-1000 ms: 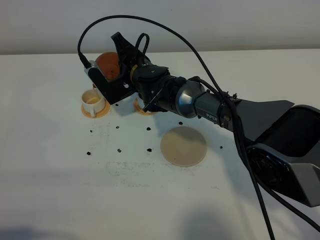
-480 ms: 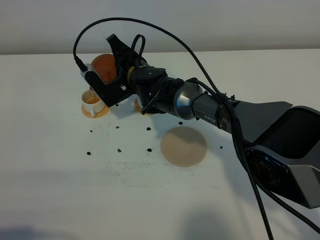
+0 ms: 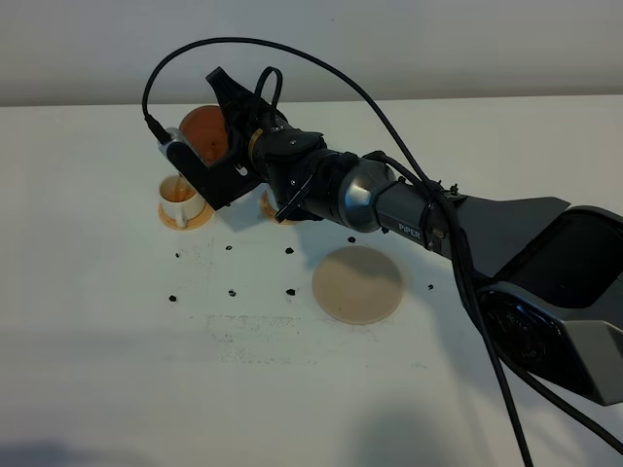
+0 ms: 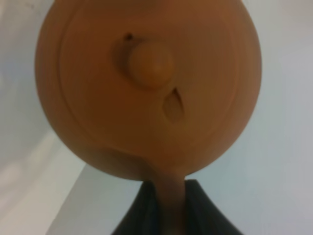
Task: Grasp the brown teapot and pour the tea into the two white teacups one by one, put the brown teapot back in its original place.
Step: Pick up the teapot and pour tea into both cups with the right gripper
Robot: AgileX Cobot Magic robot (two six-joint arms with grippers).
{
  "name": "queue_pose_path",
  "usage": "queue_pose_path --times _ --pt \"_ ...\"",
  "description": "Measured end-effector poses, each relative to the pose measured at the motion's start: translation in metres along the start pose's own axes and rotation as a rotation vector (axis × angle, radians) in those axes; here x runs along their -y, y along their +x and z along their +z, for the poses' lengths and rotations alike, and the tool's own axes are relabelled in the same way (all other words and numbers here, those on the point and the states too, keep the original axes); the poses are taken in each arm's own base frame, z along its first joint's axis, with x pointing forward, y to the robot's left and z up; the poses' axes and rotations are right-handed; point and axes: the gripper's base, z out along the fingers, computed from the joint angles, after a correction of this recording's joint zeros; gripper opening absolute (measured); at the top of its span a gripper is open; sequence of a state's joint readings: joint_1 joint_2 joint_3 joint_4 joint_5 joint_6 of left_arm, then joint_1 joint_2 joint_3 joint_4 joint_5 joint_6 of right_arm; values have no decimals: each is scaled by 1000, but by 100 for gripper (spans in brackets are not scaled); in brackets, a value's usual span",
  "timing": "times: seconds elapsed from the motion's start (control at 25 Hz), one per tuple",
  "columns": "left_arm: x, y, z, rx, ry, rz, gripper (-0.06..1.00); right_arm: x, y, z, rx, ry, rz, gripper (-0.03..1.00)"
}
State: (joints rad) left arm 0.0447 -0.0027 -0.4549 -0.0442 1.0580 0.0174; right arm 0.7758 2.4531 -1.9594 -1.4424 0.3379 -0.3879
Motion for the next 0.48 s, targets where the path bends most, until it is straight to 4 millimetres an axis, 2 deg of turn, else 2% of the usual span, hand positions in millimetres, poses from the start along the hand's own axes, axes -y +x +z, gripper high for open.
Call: queue_pose_path --times 0.48 --pt "0 0 0 0 0 0 31 0 0 0 -1 0 -34 11"
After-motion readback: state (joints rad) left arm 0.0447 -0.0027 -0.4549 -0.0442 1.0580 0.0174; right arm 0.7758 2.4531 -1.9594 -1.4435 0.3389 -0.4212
